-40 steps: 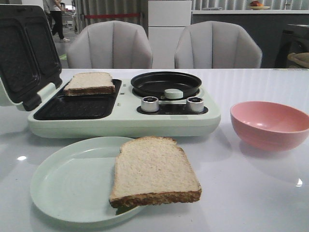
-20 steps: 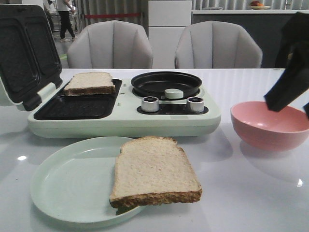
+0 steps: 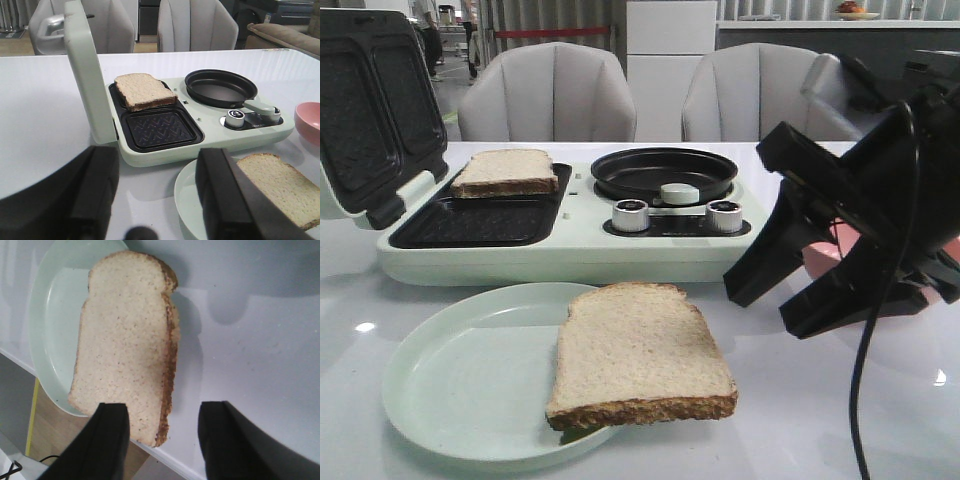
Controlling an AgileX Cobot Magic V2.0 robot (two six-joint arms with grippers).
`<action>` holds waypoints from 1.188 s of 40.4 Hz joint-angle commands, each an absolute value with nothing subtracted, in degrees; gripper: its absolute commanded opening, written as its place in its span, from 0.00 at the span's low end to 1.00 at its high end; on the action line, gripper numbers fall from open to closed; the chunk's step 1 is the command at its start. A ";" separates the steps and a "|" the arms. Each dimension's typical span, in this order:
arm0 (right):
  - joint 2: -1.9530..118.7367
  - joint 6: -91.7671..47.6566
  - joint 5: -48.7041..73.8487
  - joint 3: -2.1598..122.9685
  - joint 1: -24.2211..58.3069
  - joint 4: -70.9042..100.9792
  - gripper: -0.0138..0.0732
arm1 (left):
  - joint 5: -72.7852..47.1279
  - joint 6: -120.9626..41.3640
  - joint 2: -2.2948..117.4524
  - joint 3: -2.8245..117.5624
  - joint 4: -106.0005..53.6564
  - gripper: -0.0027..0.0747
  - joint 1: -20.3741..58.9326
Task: Make breakfast with bread and shrimp
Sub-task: 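Reach the right gripper to the plate and grasp the remaining bread slice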
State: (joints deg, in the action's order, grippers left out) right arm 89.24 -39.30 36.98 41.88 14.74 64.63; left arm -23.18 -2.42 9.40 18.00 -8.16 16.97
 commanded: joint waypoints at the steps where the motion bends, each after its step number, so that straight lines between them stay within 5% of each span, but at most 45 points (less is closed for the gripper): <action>1: 88.92 -42.92 37.35 43.62 14.61 70.43 0.65 | -18.17 -1.95 9.91 19.68 -8.33 0.56 17.38; 43: 104.19 -63.22 48.51 43.62 14.72 93.02 0.65 | -18.17 -1.95 9.91 19.68 -8.33 0.56 17.38; 48: 104.59 -64.88 49.49 43.62 14.72 93.95 0.57 | -18.17 -1.95 9.91 19.68 -8.33 0.56 17.38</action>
State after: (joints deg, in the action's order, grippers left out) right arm 106.62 -62.84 44.75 42.44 14.74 91.18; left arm -23.18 -2.42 9.40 18.00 -8.16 16.97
